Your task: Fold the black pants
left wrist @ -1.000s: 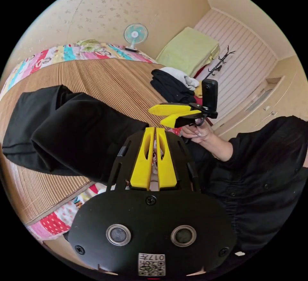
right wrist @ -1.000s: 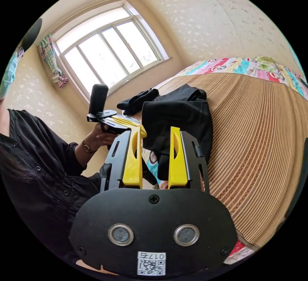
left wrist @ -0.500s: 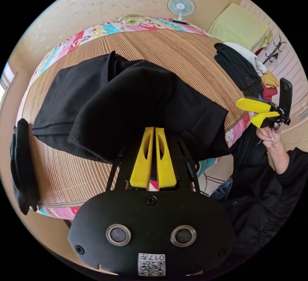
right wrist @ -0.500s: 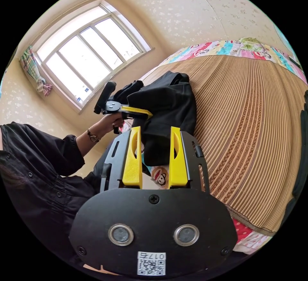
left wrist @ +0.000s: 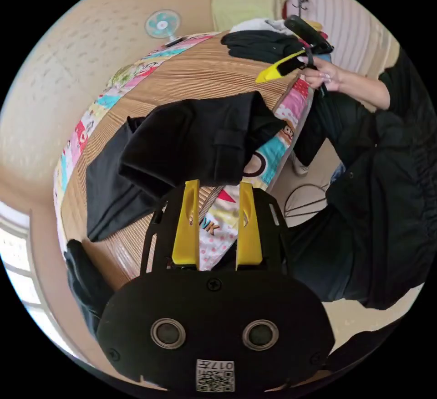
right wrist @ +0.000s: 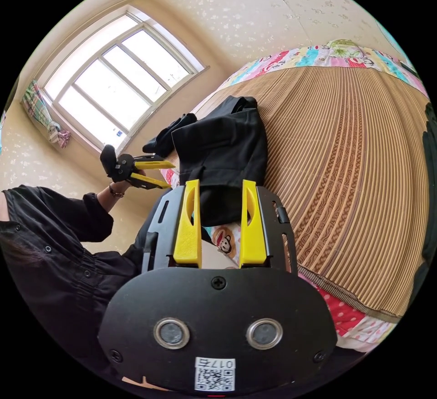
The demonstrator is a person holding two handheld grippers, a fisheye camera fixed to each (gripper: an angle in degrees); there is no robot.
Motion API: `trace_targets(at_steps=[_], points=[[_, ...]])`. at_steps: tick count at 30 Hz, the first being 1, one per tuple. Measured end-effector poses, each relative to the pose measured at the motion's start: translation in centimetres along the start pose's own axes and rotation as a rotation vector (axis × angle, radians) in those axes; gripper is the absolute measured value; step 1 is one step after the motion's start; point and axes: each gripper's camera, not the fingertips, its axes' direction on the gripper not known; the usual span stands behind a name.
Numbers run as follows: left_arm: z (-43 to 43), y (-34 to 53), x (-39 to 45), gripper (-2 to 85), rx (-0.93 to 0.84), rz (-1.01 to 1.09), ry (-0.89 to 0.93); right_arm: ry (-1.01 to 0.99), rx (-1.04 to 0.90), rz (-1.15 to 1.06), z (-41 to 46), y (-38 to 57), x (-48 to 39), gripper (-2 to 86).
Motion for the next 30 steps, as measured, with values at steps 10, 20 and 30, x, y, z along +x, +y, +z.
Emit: trace_targets(at_steps=[10, 20, 30], points=[[6.4, -3.0, 4.9, 15.2, -0.228, 0.573, -0.236, 0.026, -0.011, 0.01, -1.0, 1.0, -1.0, 14.0], [-2.7, 4.0, -13.2, 1.8, 0.468, -0.313, 0.445, 0.006, -0.046, 0.009, -1.7, 5.4, -1.8, 16.8], [-18.4, 1.8, -14.9, 2.1, 0.821, -0.441, 0.211, 0.009, -0.034, -0.114, 2.0, 7.4, -9.6, 23.1]])
